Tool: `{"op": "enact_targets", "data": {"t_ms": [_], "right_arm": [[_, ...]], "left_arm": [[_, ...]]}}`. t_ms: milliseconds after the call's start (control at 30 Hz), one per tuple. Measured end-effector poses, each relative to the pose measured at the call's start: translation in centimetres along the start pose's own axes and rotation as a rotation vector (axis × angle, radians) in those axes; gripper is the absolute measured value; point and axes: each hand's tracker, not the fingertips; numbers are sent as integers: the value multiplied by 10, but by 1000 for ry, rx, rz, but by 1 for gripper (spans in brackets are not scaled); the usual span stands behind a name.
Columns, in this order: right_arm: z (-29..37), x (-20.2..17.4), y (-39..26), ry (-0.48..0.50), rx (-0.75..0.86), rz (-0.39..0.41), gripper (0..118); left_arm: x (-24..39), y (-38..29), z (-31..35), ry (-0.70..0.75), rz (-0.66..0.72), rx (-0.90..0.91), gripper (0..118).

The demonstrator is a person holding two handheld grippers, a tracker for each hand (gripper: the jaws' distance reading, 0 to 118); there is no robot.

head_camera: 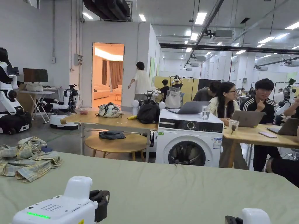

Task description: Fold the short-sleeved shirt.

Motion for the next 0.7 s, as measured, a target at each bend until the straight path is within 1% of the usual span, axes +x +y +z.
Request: {"op": "enact_targets", "data": {"t_ms": [167,400,500,533,567,600,633,667,700], "right_arm": [[2,2,2,8,9,-34,0],[3,-1,-2,14,6,-47,0],[3,-2,-3,5,5,-43,0],[4,-3,-1,-3,6,-39,10],[5,-3,0,-6,11,-37,30],[6,-2,2,2,15,-40,60],[6,-2,3,10,18,-47,76],[5,-3,3,7,18,-50,83],[6,-5,3,-5,22,-47,86]], "left_arm": [[4,3,7,47,5,8,0],[5,3,12,48,-15,10,0],[8,1,13,87,-34,20,0],[8,1,15,99,-48,23,0],[8,1,15,94,-51,20,13],[7,1,16,77,-61,15,41],[6,1,17,52,-62,8,60],[6,1,16,56,-66,1,77],[8,-1,16,73,-84,-13,88]]}}
